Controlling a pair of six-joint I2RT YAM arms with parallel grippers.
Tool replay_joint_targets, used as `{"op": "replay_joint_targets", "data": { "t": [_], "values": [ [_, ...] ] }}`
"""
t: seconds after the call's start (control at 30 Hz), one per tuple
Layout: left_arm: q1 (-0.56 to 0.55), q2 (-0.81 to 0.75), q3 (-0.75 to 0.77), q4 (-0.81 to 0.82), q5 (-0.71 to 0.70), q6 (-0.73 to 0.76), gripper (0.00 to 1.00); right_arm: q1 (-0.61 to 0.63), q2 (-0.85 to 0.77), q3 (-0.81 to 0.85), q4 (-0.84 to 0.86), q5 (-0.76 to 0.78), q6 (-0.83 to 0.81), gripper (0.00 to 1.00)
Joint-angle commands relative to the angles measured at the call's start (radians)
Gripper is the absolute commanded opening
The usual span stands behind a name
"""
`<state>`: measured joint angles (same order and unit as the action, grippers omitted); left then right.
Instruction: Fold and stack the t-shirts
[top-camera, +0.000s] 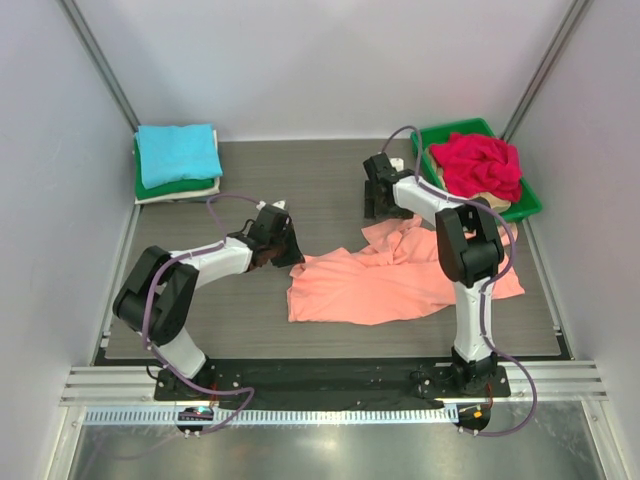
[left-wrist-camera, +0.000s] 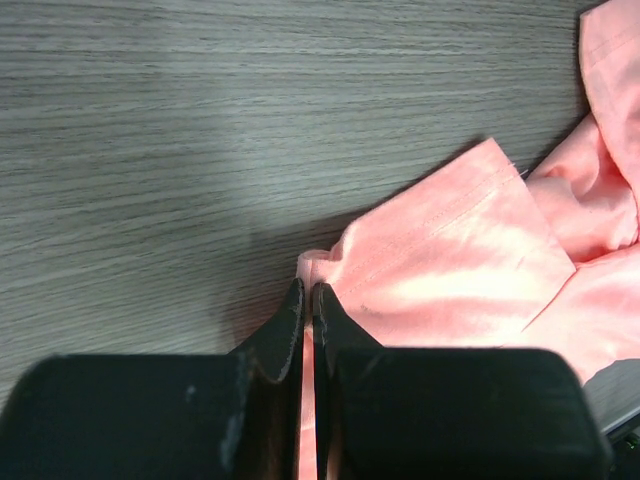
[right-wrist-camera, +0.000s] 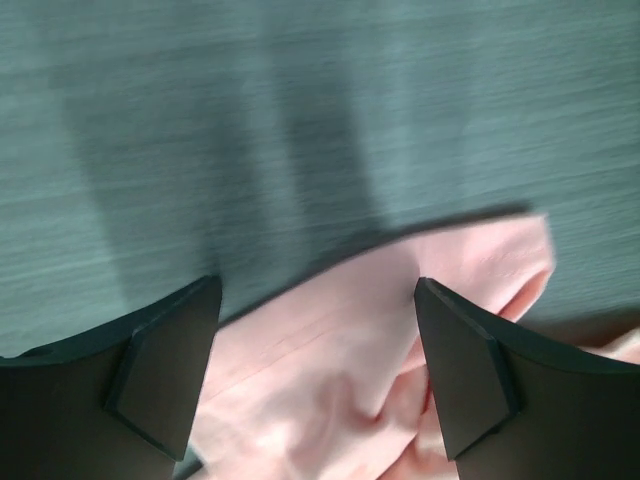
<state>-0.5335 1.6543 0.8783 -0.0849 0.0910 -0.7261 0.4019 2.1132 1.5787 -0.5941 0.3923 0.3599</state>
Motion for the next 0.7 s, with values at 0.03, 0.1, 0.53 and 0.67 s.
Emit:
{"op": "replay_joint_targets", "data": {
  "t": [0.03, 0.1, 0.53, 0.67],
  "values": [
    [0.009, 0.009, -0.001, 0.037, 0.01, 0.011, 0.0, -0.018, 0.028, 0.018, -0.009, -0.024, -0.001, 0.83],
    [0.012, 0.01, -0.001, 0.04, 0.012, 0.008, 0.0, -0.018, 0.031, 0.001, -0.006, -0.035, 0.002, 0.79],
    [0.017, 0.018, 0.004, 0.04, 0.016, 0.005, 0.0, -0.018, 0.004, -0.163, 0.082, -0.148, 0.053, 0.01],
    [0.018, 0.018, 0.007, 0.039, 0.004, -0.001, 0.0, -0.017, -0.019, -0.135, 0.1, -0.217, 0.063, 0.01]
  ]
}}
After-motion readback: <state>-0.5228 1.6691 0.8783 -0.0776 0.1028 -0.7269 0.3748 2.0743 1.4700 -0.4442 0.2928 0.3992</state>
